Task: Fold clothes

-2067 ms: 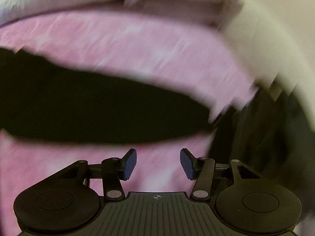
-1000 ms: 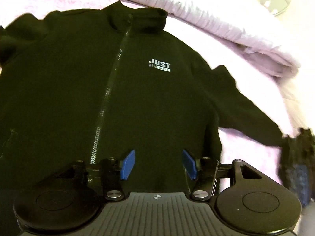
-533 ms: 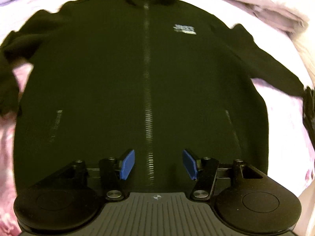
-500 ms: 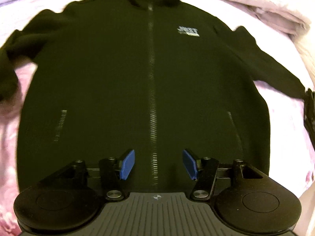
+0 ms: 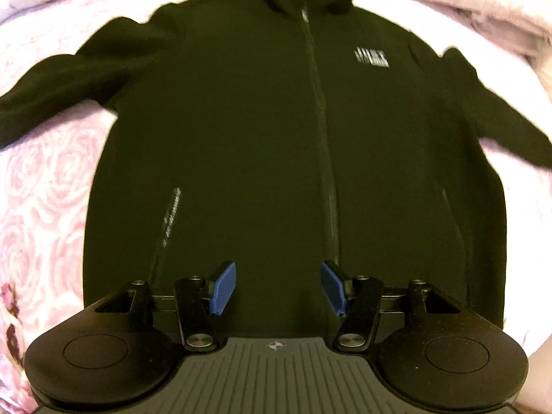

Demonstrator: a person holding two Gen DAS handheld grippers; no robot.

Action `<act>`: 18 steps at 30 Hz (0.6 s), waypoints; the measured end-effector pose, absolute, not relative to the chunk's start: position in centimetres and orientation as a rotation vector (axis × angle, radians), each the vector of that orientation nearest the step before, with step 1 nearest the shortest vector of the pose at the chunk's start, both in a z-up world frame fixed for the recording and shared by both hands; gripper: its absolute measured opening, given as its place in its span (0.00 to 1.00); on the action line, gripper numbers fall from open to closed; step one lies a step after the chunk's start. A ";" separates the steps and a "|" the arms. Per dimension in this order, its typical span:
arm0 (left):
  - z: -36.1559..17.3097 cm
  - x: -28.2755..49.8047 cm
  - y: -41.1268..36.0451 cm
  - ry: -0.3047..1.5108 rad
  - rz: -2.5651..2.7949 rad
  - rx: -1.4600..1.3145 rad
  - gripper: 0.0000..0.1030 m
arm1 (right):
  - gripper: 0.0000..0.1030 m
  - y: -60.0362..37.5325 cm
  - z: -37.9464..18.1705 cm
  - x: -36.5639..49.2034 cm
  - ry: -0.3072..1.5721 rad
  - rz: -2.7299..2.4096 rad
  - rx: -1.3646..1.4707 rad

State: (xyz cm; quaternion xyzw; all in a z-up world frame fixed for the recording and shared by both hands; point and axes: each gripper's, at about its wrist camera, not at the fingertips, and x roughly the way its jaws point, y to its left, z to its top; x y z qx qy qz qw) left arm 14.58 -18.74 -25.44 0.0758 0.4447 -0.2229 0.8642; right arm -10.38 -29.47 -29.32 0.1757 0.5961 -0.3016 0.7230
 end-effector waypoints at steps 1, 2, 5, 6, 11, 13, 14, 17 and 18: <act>-25.9 13.6 -19.7 0.948 -0.508 0.177 0.37 | 0.57 -29.5 -29.5 -11.1 1.320 -0.676 0.402; -26.3 12.6 -20.7 0.964 -0.549 0.195 0.37 | 0.57 -29.5 -29.6 -11.9 1.324 -0.686 0.417; -27.6 9.1 -23.7 1.002 -0.682 0.262 0.37 | 0.57 -30.5 -30.3 -15.4 1.341 -0.725 0.455; -27.9 7.4 -24.1 1.010 -0.728 0.280 0.37 | 0.57 -31.0 -30.6 -16.8 1.342 -0.739 0.475; -29.3 -1.7 -28.4 1.086 -0.990 0.395 0.39 | 0.57 -34.2 -31.7 -24.0 1.309 -0.847 0.595; -29.9 -5.0 -29.6 1.141 -1.060 0.421 0.44 | 0.57 -36.0 -31.5 -27.3 1.272 -0.899 0.645; -30.1 -6.6 -30.1 1.172 -1.094 0.430 0.45 | 0.57 -36.9 -31.3 -28.9 1.250 -0.922 0.665; -31.4 -10.5 -30.8 1.285 -1.113 0.413 0.51 | 0.57 -39.8 -30.4 -33.6 1.164 -0.979 0.686; -31.9 -11.6 -30.8 1.316 -1.104 0.406 0.52 | 0.57 -40.9 -30.1 -35.4 1.121 -0.992 0.696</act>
